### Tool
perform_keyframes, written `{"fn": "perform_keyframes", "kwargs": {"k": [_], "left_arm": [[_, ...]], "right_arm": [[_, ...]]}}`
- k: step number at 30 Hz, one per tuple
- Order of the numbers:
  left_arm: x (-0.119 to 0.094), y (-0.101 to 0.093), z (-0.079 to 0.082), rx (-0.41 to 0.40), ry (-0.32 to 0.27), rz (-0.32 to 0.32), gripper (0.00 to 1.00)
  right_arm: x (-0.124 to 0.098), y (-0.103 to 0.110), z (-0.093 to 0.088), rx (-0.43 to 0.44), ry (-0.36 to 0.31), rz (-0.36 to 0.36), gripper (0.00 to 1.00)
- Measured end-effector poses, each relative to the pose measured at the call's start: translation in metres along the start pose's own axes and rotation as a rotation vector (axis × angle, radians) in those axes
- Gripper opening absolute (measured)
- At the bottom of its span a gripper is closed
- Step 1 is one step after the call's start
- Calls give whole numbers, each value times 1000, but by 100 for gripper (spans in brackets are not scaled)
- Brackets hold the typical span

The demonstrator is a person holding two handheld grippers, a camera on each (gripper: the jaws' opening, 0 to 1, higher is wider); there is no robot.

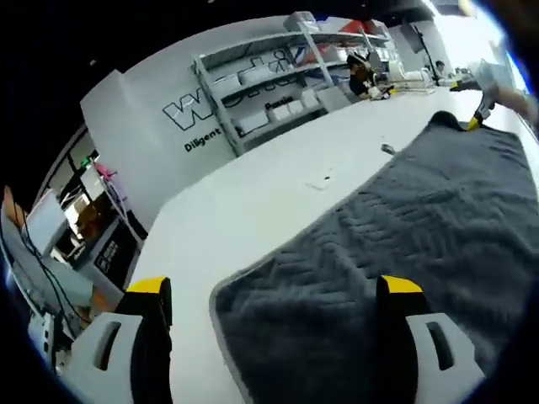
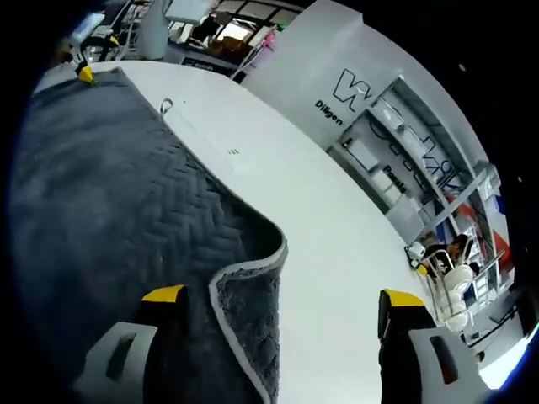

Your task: Open the folded towel by lifting each exposed corner and separating the folded layers until the towel lies flat within the target outline without major curled edges

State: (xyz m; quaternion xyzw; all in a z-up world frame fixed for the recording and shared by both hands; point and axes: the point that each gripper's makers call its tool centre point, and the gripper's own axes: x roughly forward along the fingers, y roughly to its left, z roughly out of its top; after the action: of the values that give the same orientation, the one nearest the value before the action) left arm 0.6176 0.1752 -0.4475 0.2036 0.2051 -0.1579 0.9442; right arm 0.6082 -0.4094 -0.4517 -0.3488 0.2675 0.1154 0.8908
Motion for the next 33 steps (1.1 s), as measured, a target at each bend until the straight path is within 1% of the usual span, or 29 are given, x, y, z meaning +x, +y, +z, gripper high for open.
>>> {"fn": "perform_keyframes", "kwargs": {"k": [1, 4, 7, 9, 10, 11, 12, 13, 14, 15, 16, 17, 19, 21, 23, 24, 26, 27, 28, 30, 32, 33], "left_arm": [[-5, 1, -3, -24, -3, -3, 99], [-15, 1, -9, -13, 1, -3, 99], [-32, 1, -15, -12, -3, -7, 99], [-44, -1, -18, -33, -11, -25, 99], [-50, -2, -19, -40, -24, -29, 99], [-52, -2, -19, -40, -28, -31, 99], [-64, -5, -21, -46, -36, -48, 99], [-70, -9, -23, -49, -47, -63, 99], [-77, -16, -24, -40, -58, -98, 99], [-84, -23, -28, -29, -53, -125, 99], [-93, -27, -32, -28, -55, -132, 99], [-95, -28, -33, -27, -55, -135, 99], [-109, -37, -40, -14, -52, -166, 99], [-120, -45, -45, -16, -55, -207, 99], [-131, -54, -49, -27, -56, -242, 99], [-136, -57, -51, -28, -57, -259, 96], [-144, -62, -55, -28, -58, -278, 93], [-148, -65, -59, -31, -55, -293, 92], [-151, -68, -62, -34, -50, -310, 92], [-156, -74, -66, -57, -56, -333, 91], [-159, -78, -70, -94, -59, -356, 88], [-160, -79, -72, -98, -60, -361, 85]], "right_arm": [[-6, 3, -2, 15, -3, 16, 99], [-21, 5, -8, 34, -16, 27, 99], [-37, 5, -20, 58, -20, 36, 99], [-45, 5, -27, 79, -25, 48, 99], [-50, 4, -32, 90, -26, 53, 99], [-51, 4, -33, 92, -27, 54, 99], [-59, 3, -41, 104, -27, 55, 98], [-64, 0, -45, 118, -39, 43, 94], [-70, -1, -49, 118, -42, 43, 92], [-75, 0, -54, 119, -43, 48, 92], [-83, 4, -59, 122, -46, 67, 92], [-88, 9, -63, 122, -49, 92, 92], [-100, 18, -67, 125, -66, 131, 91], [-114, 31, -68, 116, -94, 176, 87], [-122, 35, -69, 117, -111, 194, 85], [-129, 41, -69, 109, -126, 214, 83], [-136, 50, -68, 103, -145, 243, 79], [-140, 59, -67, 94, -159, 273, 76], [-143, 63, -66, 94, -170, 286, 74], [-146, 73, -66, 82, -180, 312, 70], [-148, 80, -67, 70, -176, 333, 64], [-148, 84, -70, 73, -166, 346, 62]]}}
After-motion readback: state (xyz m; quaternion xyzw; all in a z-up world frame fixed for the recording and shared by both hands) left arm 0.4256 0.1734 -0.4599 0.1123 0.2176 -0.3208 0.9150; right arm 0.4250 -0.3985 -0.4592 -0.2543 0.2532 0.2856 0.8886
